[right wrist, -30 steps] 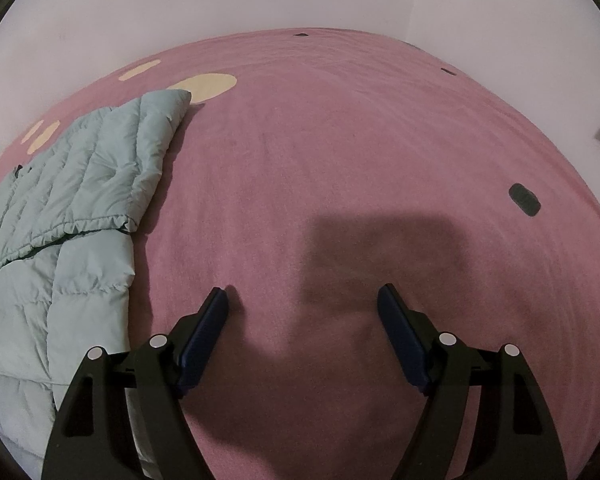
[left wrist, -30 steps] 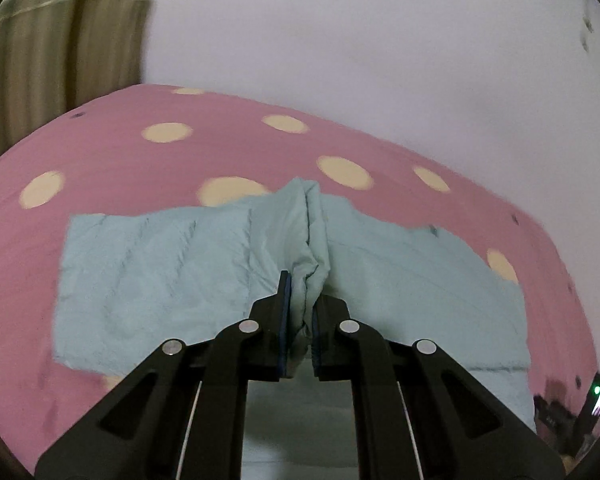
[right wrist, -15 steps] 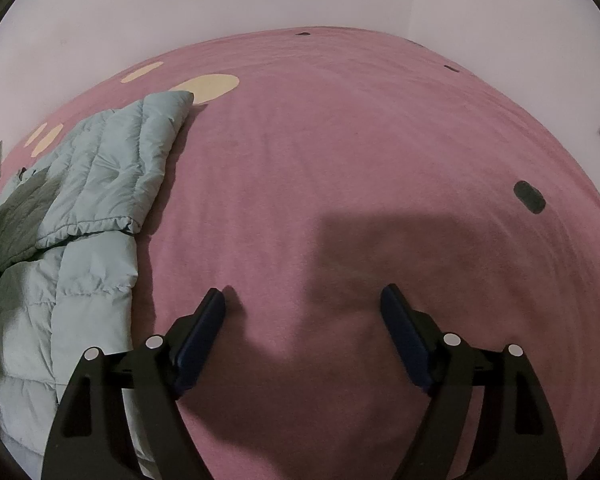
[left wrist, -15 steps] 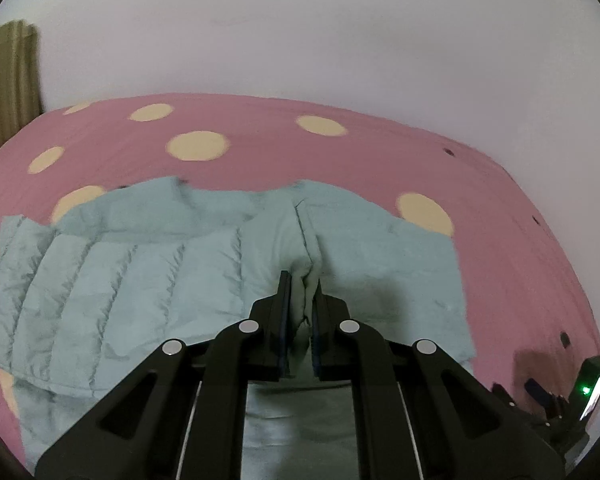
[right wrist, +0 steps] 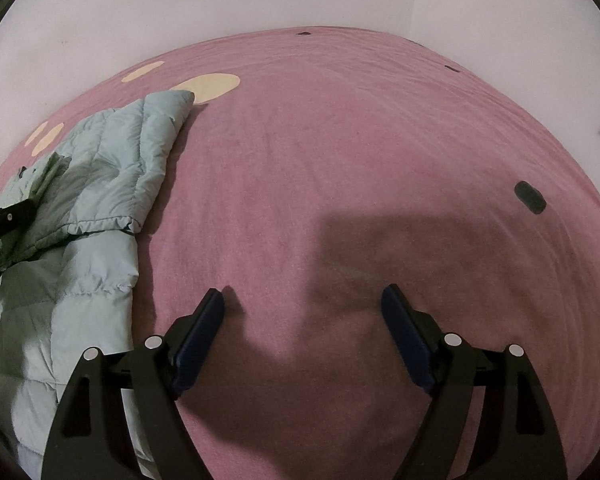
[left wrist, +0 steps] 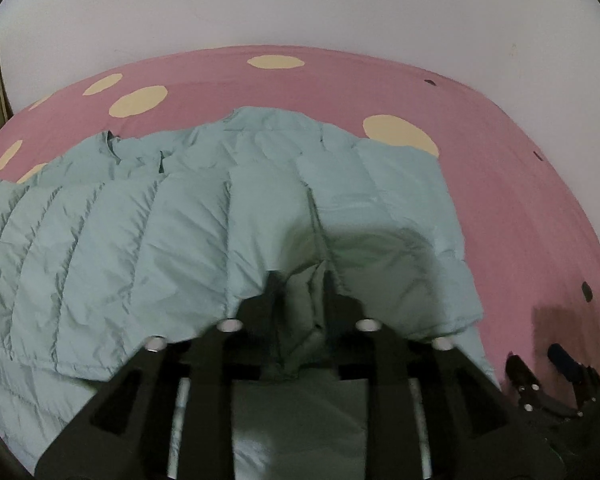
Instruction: Fold large clothes
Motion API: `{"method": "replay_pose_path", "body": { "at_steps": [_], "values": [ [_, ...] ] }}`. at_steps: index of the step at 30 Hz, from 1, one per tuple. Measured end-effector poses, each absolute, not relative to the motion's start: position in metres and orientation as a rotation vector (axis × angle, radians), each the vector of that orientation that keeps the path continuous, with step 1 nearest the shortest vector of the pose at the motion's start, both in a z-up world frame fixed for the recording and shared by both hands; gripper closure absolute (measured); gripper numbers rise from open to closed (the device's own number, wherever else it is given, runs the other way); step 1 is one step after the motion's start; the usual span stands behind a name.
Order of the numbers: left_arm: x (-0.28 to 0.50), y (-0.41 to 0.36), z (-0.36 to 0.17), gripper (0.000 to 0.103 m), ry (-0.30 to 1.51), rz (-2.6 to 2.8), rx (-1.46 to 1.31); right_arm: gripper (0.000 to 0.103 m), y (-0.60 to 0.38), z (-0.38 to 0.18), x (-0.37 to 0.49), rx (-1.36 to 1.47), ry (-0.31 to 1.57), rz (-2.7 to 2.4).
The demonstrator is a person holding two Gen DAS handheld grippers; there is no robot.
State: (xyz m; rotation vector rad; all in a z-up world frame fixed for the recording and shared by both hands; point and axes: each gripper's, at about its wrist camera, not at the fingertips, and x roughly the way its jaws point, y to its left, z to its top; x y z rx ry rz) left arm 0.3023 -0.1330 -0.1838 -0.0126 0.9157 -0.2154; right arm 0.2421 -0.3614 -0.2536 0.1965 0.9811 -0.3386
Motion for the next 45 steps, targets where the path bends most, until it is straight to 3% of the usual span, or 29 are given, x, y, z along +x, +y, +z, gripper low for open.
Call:
{"method": "replay_pose_path", "body": {
  "at_steps": [3,9,19,25,28,29,30,32,33,40,45],
  "values": [
    [0.292,-0.128,-0.172,0.048,0.889,-0.223,-0.024,0.023,-0.361,-0.254,0.242,0.196,0.981,-0.339],
    [0.262,-0.09,-0.143,0.036,0.846,-0.225,-0.045,0.023,-0.361,-0.253,0.242,0.191,0.975,-0.34],
    [0.217,0.069,-0.14,0.033,0.791,0.053,-0.051,0.023,-0.308,-0.18,0.251,0.236,0.86,-0.171],
    [0.219,0.141,-0.166,0.033,0.847,0.24,-0.112,0.025,-0.243,-0.187,0.306,0.261,0.91,0.029],
    [0.228,0.157,-0.176,0.033,0.876,0.273,-0.119,0.035,-0.222,-0.206,0.334,0.267,0.97,0.057],
    [0.231,0.161,-0.18,0.033,0.886,0.28,-0.122,0.048,-0.217,-0.212,0.34,0.271,0.989,0.06],
    [0.234,0.164,-0.183,0.033,0.896,0.282,-0.129,0.068,-0.213,-0.215,0.344,0.274,1.008,0.069],
    [0.235,0.171,-0.191,0.033,0.913,0.279,-0.155,0.089,-0.206,-0.222,0.353,0.279,1.05,0.113],
    [0.237,0.172,-0.194,0.033,0.92,0.28,-0.165,0.093,-0.203,-0.219,0.354,0.261,1.045,0.109],
    [0.251,0.175,-0.203,0.033,0.928,0.297,-0.173,0.096,-0.229,-0.204,0.341,0.168,0.959,-0.018],
    [0.267,0.174,-0.216,0.03,0.97,0.323,-0.164,0.096,-0.254,-0.235,0.349,0.213,1.05,-0.04]
  ]
}}
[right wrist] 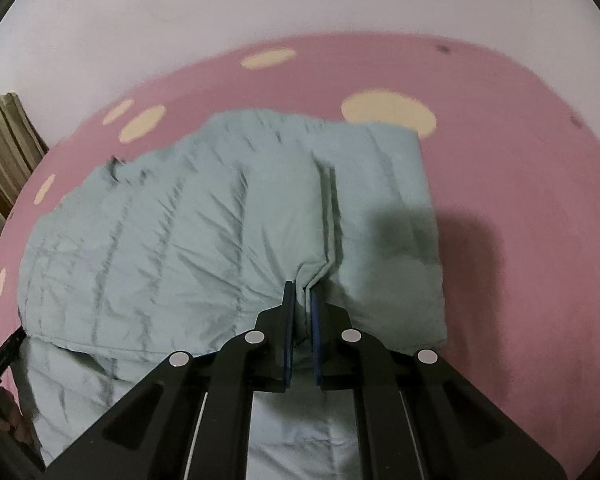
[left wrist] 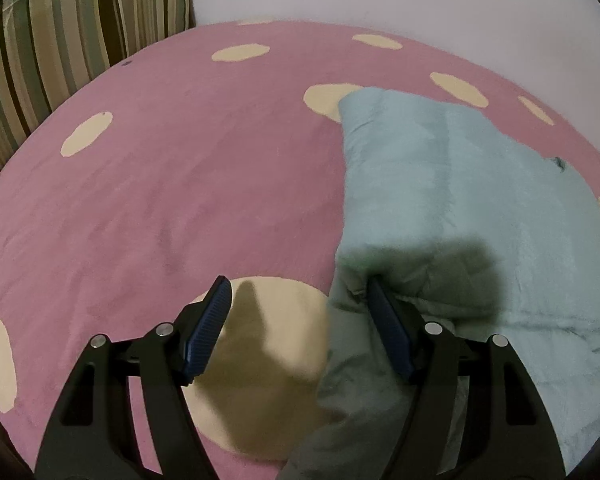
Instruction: Fold large clothes
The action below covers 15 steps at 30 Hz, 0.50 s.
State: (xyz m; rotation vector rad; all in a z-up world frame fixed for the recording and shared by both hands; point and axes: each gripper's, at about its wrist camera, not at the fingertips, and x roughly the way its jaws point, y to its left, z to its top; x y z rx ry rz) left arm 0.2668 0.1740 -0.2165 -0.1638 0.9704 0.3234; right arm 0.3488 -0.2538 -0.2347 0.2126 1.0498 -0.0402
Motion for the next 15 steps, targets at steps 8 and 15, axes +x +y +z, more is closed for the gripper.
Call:
{"method": "replay_pose_path", "body": {
  "at_steps": [8,15],
  "values": [
    [0.271,0.173,-0.221,0.026,0.985,0.326,-0.13,0.095,-0.26,-0.253,0.347,0.253,1.068,-0.017],
    [0.259,0.16,-0.167,0.026,0.859,0.293,-0.112,0.068,-0.249,-0.2,0.332,0.214,0.94,-0.071]
  ]
}}
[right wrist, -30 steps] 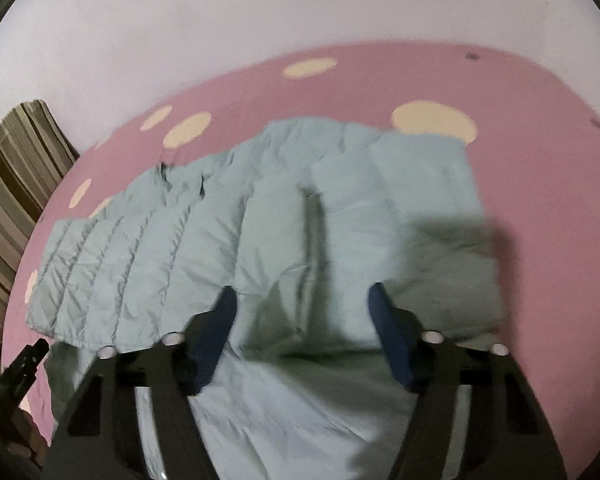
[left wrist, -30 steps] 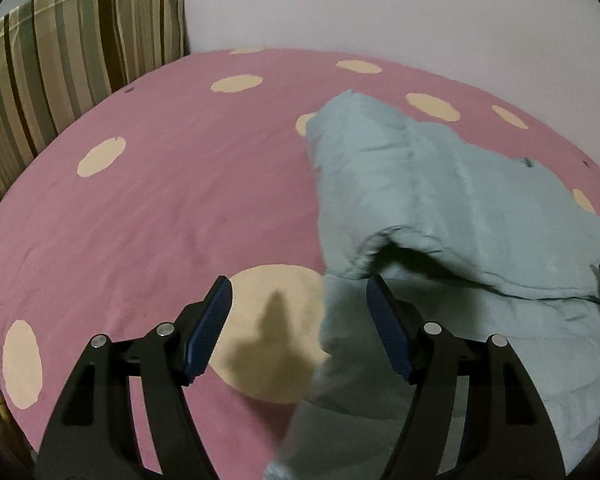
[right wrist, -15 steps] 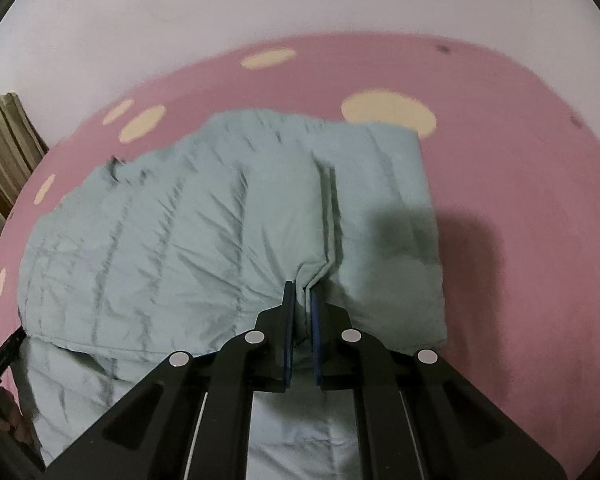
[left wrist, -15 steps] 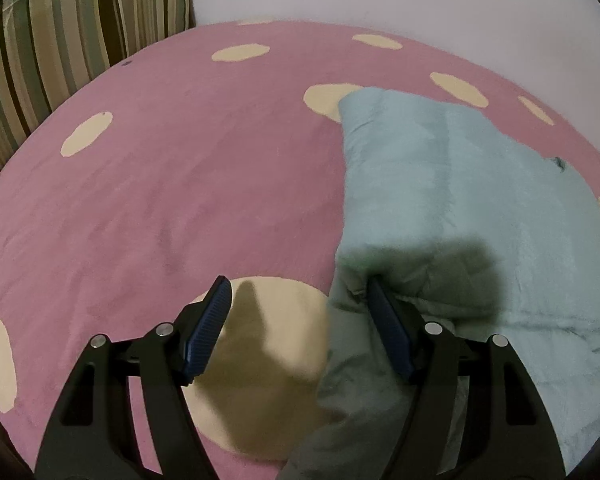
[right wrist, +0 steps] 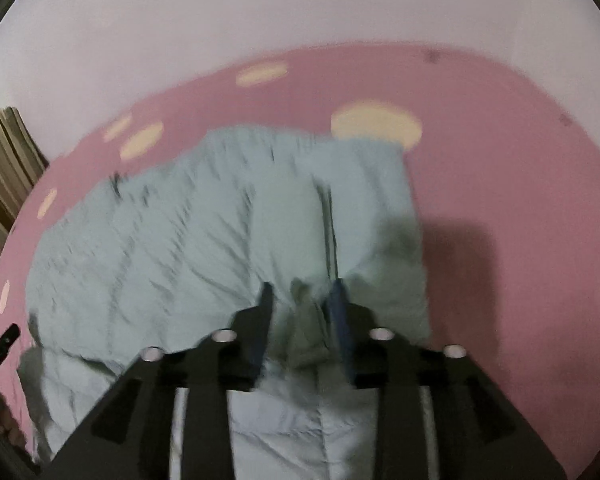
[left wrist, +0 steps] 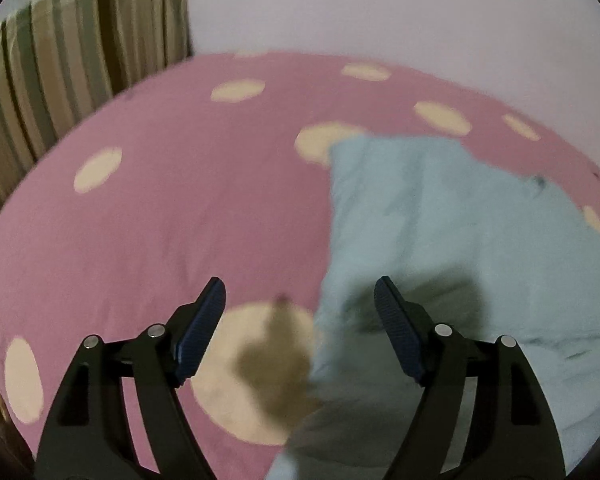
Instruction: Fold large clothes
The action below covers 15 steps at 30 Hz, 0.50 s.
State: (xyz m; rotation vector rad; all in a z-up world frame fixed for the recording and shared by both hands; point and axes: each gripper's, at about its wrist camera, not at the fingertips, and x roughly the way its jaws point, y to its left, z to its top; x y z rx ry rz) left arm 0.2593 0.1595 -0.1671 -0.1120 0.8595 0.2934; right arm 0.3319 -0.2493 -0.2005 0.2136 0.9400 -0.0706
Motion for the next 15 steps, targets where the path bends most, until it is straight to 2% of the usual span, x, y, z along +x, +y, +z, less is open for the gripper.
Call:
{"method": "replay_pose_path", "body": {
  "at_steps": [6,10,13,15],
  "values": [
    [0.313,0.136,-0.179,0.026,0.874,0.259,-0.089,0.068,-0.212,-0.2,0.367,0.18,0.925,0.014],
    [0.343,0.13,-0.211,0.026,0.997,0.287,-0.015,0.068,-0.2,-0.231,0.398,0.125,1.007,-0.005],
    [0.346,0.134,-0.226,0.025,1.034,0.26,-0.038,0.068,-0.208,-0.258,0.406,0.184,1.067,0.025],
    [0.345,0.136,-0.224,0.025,1.024,0.262,-0.052,0.068,-0.208,-0.255,0.406,0.179,1.063,0.028]
  ]
}}
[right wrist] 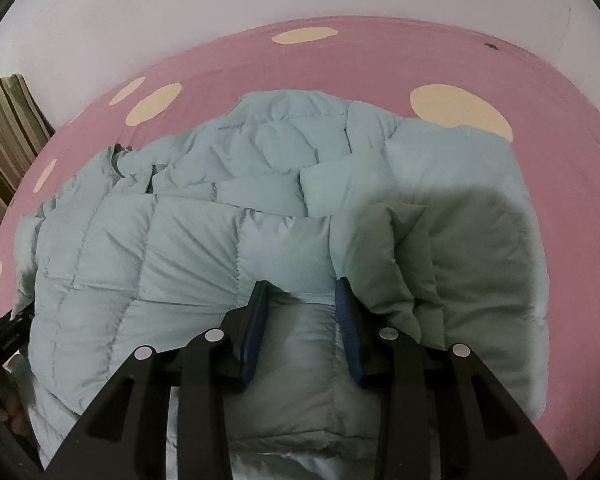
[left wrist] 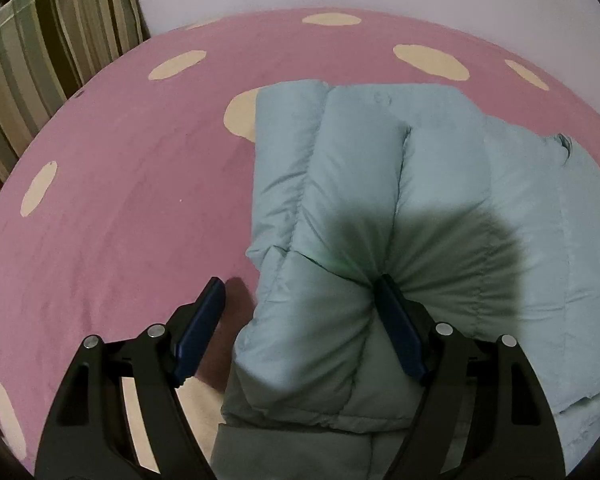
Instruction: Fold large clothes
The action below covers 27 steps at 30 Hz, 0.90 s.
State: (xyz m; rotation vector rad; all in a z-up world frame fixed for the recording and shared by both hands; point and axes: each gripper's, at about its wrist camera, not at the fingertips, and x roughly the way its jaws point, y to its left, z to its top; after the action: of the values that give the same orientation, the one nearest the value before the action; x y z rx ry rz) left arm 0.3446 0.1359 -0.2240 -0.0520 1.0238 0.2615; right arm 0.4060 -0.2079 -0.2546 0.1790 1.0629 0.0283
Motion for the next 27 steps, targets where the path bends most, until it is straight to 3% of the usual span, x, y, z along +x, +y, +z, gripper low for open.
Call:
{"method": "replay_pose_path", "body": {
  "at_steps": [7,15,20,24,27],
  "values": [
    [0.302,0.122,-0.184,0.027,0.892,0.244,-0.087,0.066,-0.203,-0.215,0.366,0.176,0.985,0.041],
    [0.31,0.092,-0.226,0.027,0.987,0.174,0.002,0.065,-0.186,-0.253,0.359,0.113,1.057,0.069],
    [0.31,0.089,-0.188,0.028,0.909,0.153,-0.026,0.065,-0.185,-0.219,0.364,0.13,1.006,0.071],
    [0.341,0.076,-0.175,0.028,0.872,0.115,-0.032,0.065,-0.172,-0.211,0.396,0.145,0.963,0.092],
    [0.371,0.068,-0.194,0.028,0.927,0.124,-0.025,0.065,-0.158,-0.221,0.414,0.113,0.969,0.095]
  ]
}}
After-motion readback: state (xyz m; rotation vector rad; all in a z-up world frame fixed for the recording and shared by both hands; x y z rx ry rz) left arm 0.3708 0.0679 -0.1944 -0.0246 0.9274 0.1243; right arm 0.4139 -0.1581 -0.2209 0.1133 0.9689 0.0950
